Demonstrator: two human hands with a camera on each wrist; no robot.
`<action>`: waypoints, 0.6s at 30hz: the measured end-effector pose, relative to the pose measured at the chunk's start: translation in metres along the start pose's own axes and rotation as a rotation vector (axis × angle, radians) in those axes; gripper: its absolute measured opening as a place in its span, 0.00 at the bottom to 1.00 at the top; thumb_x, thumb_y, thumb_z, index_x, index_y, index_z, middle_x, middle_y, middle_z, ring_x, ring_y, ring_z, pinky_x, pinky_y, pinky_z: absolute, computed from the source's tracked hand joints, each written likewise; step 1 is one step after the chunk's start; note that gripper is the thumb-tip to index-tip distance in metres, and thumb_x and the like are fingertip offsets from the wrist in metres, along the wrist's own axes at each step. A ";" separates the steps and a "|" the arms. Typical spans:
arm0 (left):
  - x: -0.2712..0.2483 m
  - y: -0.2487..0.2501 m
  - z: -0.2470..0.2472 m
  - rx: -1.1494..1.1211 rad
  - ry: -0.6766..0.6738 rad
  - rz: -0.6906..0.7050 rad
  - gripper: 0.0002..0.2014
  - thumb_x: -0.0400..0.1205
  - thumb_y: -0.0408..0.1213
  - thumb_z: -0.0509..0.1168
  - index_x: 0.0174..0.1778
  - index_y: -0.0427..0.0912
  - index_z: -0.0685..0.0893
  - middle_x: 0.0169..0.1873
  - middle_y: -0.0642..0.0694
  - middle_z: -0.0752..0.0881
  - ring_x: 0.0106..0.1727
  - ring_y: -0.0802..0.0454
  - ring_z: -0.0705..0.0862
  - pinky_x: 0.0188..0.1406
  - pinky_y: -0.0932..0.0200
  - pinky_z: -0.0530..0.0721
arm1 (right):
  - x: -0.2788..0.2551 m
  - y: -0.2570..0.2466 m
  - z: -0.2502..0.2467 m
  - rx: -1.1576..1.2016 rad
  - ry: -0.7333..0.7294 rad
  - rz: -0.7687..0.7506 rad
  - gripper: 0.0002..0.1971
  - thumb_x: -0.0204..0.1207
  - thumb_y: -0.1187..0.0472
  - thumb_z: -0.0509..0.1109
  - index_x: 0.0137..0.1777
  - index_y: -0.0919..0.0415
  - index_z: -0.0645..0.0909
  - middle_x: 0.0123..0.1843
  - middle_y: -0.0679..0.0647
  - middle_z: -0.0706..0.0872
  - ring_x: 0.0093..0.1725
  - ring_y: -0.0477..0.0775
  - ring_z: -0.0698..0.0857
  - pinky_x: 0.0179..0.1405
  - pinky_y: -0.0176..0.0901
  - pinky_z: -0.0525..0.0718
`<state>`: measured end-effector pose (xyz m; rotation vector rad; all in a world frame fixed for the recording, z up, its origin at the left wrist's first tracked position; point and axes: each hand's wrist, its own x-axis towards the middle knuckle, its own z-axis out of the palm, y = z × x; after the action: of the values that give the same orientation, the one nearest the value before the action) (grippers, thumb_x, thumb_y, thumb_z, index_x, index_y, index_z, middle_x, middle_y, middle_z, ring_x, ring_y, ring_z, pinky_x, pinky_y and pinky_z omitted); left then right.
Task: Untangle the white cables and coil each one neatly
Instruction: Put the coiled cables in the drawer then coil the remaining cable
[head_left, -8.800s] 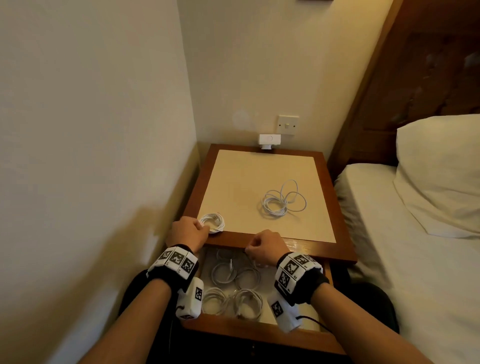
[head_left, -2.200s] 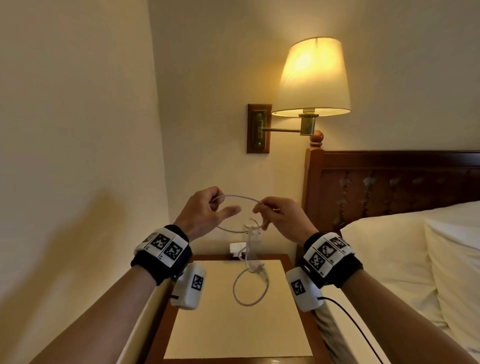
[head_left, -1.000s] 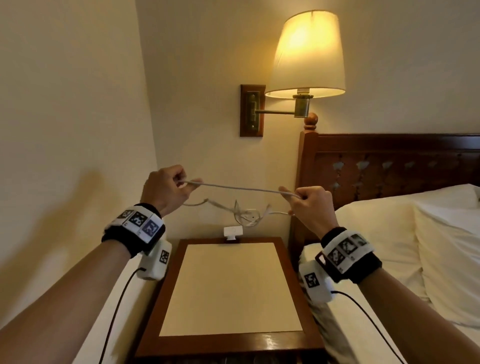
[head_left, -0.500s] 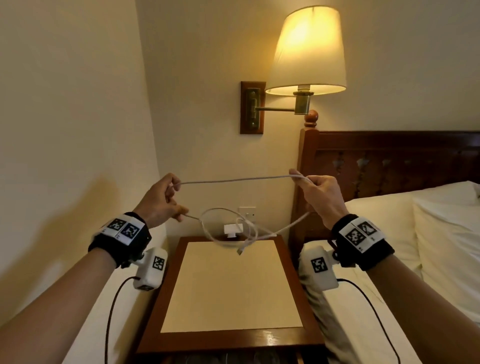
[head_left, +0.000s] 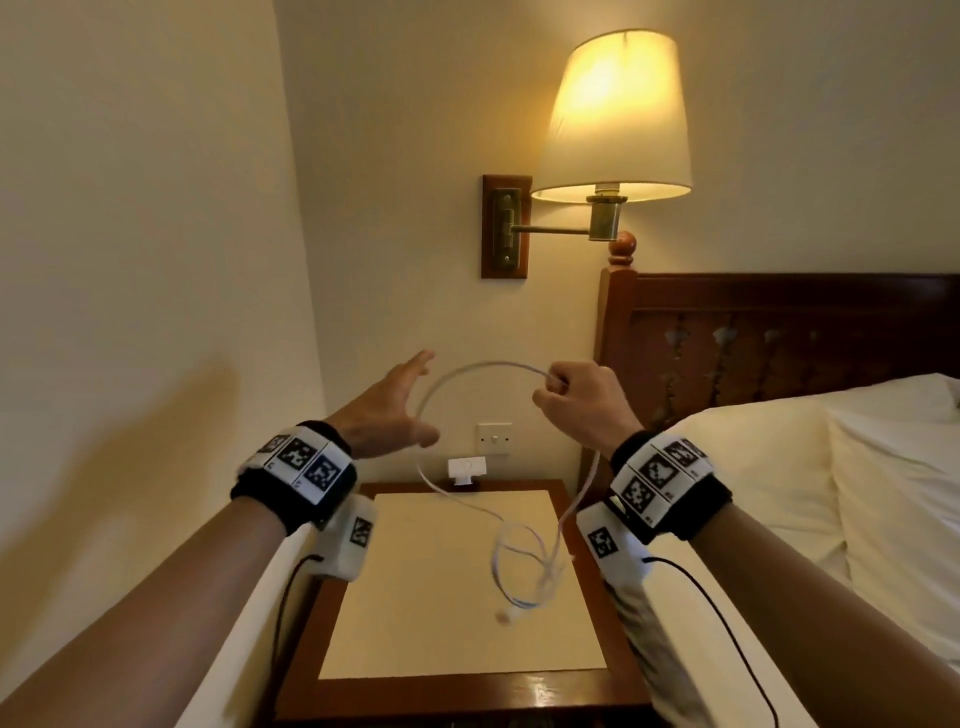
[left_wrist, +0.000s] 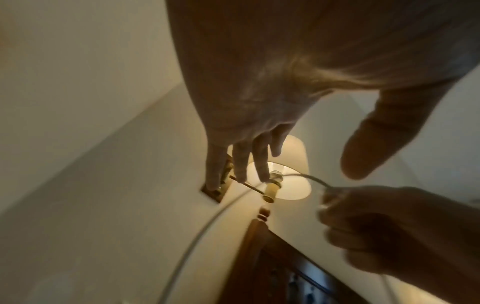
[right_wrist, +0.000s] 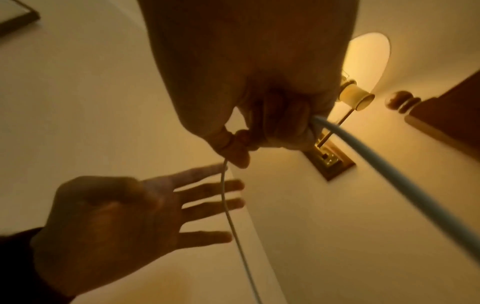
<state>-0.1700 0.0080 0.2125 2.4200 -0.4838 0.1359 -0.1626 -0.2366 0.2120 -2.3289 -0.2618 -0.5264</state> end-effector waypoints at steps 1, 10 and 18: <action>0.002 0.012 0.002 -0.124 -0.006 0.056 0.48 0.72 0.38 0.72 0.85 0.53 0.52 0.80 0.47 0.64 0.81 0.49 0.62 0.75 0.47 0.65 | 0.002 -0.007 0.003 0.022 -0.045 -0.044 0.12 0.76 0.60 0.68 0.31 0.61 0.75 0.31 0.54 0.79 0.35 0.54 0.76 0.35 0.47 0.73; 0.022 0.023 0.006 -0.124 0.553 0.161 0.11 0.87 0.39 0.60 0.40 0.46 0.82 0.34 0.54 0.82 0.33 0.59 0.77 0.34 0.67 0.72 | -0.002 0.009 0.004 0.166 -0.259 -0.003 0.14 0.79 0.55 0.72 0.37 0.64 0.85 0.27 0.50 0.74 0.27 0.47 0.71 0.30 0.42 0.70; 0.027 -0.019 -0.038 -0.101 1.003 -0.006 0.14 0.87 0.39 0.59 0.42 0.37 0.84 0.37 0.43 0.83 0.39 0.46 0.77 0.37 0.60 0.67 | -0.022 0.080 0.032 0.267 -0.371 0.234 0.22 0.80 0.45 0.68 0.31 0.60 0.82 0.28 0.57 0.84 0.31 0.54 0.80 0.45 0.49 0.78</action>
<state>-0.1364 0.0371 0.2366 1.9272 -0.0094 1.2023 -0.1462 -0.2725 0.1328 -2.1429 -0.2130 0.0571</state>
